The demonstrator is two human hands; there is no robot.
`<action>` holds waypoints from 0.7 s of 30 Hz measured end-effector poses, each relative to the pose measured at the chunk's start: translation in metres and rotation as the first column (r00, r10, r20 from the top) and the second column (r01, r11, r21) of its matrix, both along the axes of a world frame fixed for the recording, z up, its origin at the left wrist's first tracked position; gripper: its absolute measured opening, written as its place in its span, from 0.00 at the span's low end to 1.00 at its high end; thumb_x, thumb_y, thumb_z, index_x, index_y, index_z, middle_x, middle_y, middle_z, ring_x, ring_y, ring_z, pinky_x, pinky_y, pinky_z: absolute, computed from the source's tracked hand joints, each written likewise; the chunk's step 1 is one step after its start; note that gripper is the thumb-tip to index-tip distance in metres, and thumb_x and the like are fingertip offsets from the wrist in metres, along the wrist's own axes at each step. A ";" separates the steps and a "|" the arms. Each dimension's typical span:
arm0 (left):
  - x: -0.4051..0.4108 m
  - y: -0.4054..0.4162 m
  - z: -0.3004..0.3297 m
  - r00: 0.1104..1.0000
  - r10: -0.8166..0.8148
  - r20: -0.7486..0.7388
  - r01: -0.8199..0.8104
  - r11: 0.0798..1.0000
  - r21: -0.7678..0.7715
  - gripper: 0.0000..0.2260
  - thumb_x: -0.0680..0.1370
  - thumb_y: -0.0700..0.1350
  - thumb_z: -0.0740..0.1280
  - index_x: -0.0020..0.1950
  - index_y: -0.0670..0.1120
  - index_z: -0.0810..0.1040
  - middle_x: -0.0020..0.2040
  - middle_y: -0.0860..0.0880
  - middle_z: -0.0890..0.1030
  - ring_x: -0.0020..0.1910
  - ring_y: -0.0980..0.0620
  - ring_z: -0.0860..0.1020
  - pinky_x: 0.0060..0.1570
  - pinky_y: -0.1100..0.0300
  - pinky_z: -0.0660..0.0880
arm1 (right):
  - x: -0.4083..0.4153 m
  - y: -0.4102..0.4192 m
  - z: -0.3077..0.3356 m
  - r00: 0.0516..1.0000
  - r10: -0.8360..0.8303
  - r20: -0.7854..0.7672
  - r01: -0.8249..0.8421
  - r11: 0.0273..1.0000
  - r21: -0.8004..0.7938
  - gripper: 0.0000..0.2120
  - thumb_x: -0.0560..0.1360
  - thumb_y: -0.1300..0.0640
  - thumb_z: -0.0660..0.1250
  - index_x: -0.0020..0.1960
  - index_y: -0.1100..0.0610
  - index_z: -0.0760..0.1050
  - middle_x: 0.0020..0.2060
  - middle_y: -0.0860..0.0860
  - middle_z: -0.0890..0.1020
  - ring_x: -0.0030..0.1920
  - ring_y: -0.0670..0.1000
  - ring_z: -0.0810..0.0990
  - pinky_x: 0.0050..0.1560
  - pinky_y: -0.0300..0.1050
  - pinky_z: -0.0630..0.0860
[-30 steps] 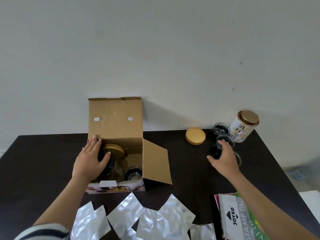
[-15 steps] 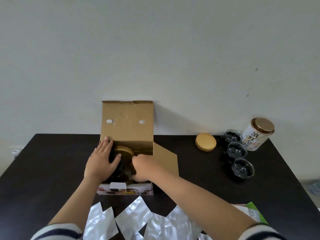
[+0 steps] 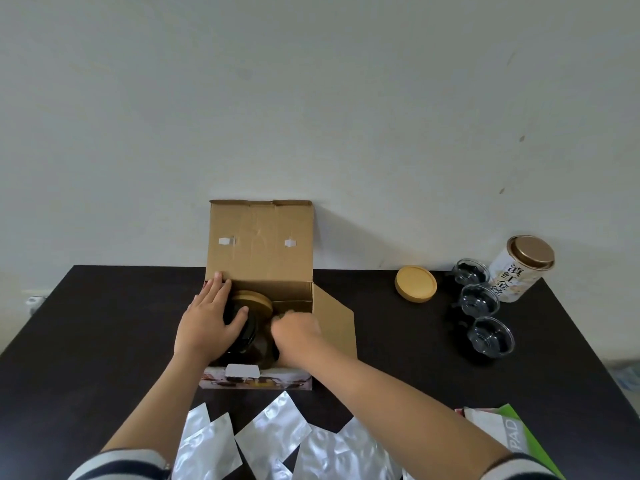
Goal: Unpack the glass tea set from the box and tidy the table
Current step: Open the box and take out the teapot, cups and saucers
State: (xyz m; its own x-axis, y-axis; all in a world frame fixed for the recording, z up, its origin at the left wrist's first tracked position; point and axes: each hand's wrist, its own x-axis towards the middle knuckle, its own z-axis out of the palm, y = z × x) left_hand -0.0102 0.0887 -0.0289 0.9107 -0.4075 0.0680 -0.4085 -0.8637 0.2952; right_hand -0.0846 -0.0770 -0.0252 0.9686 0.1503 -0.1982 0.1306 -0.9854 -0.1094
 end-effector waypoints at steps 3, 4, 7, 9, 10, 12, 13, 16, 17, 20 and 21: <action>0.000 0.000 0.000 1.000 0.007 0.004 -0.007 1.000 0.002 0.30 0.78 0.59 0.59 0.76 0.46 0.59 0.78 0.49 0.53 0.76 0.49 0.54 0.73 0.48 0.56 | -0.006 0.000 -0.002 0.976 -0.088 0.198 0.060 0.988 0.143 0.24 0.70 0.51 0.71 0.62 0.60 0.70 0.57 0.61 0.72 0.56 0.62 0.71 0.51 0.53 0.74; 0.000 0.000 0.000 1.000 0.009 0.002 -0.009 1.000 0.002 0.30 0.78 0.59 0.59 0.76 0.46 0.59 0.78 0.49 0.53 0.76 0.49 0.53 0.73 0.48 0.55 | -0.011 -0.001 -0.001 0.949 -0.148 0.280 0.074 0.964 0.256 0.27 0.68 0.52 0.71 0.64 0.59 0.69 0.58 0.60 0.71 0.58 0.61 0.70 0.54 0.53 0.75; 0.000 0.000 0.001 1.000 0.000 -0.004 0.000 1.000 -0.001 0.30 0.78 0.59 0.58 0.76 0.47 0.58 0.78 0.49 0.53 0.76 0.49 0.53 0.73 0.48 0.55 | -0.034 -0.004 0.005 0.719 -0.506 0.477 0.083 0.743 0.664 0.31 0.64 0.52 0.70 0.66 0.56 0.71 0.61 0.56 0.71 0.62 0.54 0.69 0.60 0.42 0.74; 0.001 0.000 0.000 1.000 -0.004 -0.009 0.004 1.000 0.000 0.30 0.78 0.60 0.58 0.76 0.47 0.58 0.78 0.49 0.52 0.77 0.49 0.53 0.73 0.49 0.55 | -0.055 -0.014 0.007 0.530 -0.705 0.471 0.095 0.601 0.793 0.31 0.63 0.52 0.70 0.66 0.56 0.72 0.62 0.54 0.70 0.63 0.50 0.68 0.61 0.32 0.68; 0.001 0.000 0.000 1.000 -0.004 -0.010 0.004 1.000 0.002 0.30 0.78 0.60 0.58 0.76 0.47 0.58 0.78 0.49 0.52 0.76 0.48 0.53 0.73 0.49 0.55 | -0.065 -0.024 0.007 0.472 -0.756 0.454 0.107 0.560 0.821 0.32 0.63 0.53 0.71 0.66 0.58 0.72 0.62 0.54 0.70 0.63 0.49 0.68 0.61 0.32 0.68; 0.002 0.001 0.000 1.000 -0.005 -0.008 0.005 1.000 0.006 0.30 0.78 0.60 0.58 0.76 0.47 0.58 0.78 0.49 0.53 0.76 0.48 0.53 0.73 0.48 0.56 | -0.089 -0.054 0.003 0.396 -0.799 0.454 0.140 0.541 0.829 0.33 0.62 0.55 0.72 0.67 0.61 0.73 0.60 0.55 0.68 0.61 0.53 0.71 0.61 0.38 0.72; 0.002 0.001 0.000 1.000 -0.007 -0.010 0.007 1.000 0.010 0.31 0.78 0.60 0.57 0.76 0.47 0.58 0.78 0.49 0.53 0.76 0.48 0.53 0.73 0.48 0.56 | -0.102 -0.073 0.000 0.369 -0.803 0.467 0.184 0.556 0.811 0.34 0.62 0.56 0.73 0.66 0.62 0.73 0.59 0.56 0.68 0.60 0.55 0.72 0.59 0.43 0.74; 0.004 0.002 -0.001 1.000 -0.016 -0.018 0.017 1.000 0.017 0.31 0.77 0.61 0.57 0.76 0.47 0.57 0.78 0.49 0.53 0.76 0.48 0.54 0.73 0.47 0.57 | -0.136 -0.139 -0.005 0.332 -0.828 0.453 0.395 0.558 0.730 0.35 0.60 0.60 0.78 0.65 0.62 0.72 0.57 0.57 0.72 0.59 0.58 0.73 0.56 0.44 0.70; 0.004 0.002 -0.001 1.000 -0.016 -0.021 0.016 1.000 0.020 0.31 0.77 0.61 0.57 0.76 0.47 0.57 0.78 0.48 0.53 0.76 0.48 0.54 0.73 0.47 0.57 | -0.146 -0.163 -0.005 0.313 -0.847 0.430 0.468 0.532 0.706 0.35 0.59 0.61 0.79 0.64 0.62 0.72 0.57 0.58 0.74 0.59 0.59 0.73 0.57 0.43 0.67; 0.004 0.000 0.000 1.000 -0.017 -0.026 0.018 1.000 0.025 0.31 0.77 0.61 0.57 0.76 0.47 0.58 0.78 0.48 0.53 0.76 0.47 0.54 0.72 0.46 0.58 | -0.166 -0.231 0.000 0.218 -0.922 0.321 0.622 0.385 0.682 0.32 0.60 0.57 0.78 0.62 0.61 0.73 0.58 0.59 0.76 0.61 0.60 0.71 0.54 0.42 0.62; 0.003 0.000 0.001 1.000 -0.016 -0.025 0.017 0.999 0.027 0.31 0.77 0.60 0.57 0.76 0.46 0.58 0.78 0.48 0.53 0.76 0.47 0.54 0.72 0.45 0.59 | -0.169 -0.251 0.001 0.168 -0.947 0.273 0.659 0.314 0.683 0.31 0.61 0.55 0.77 0.61 0.60 0.74 0.58 0.59 0.77 0.62 0.60 0.71 0.53 0.43 0.64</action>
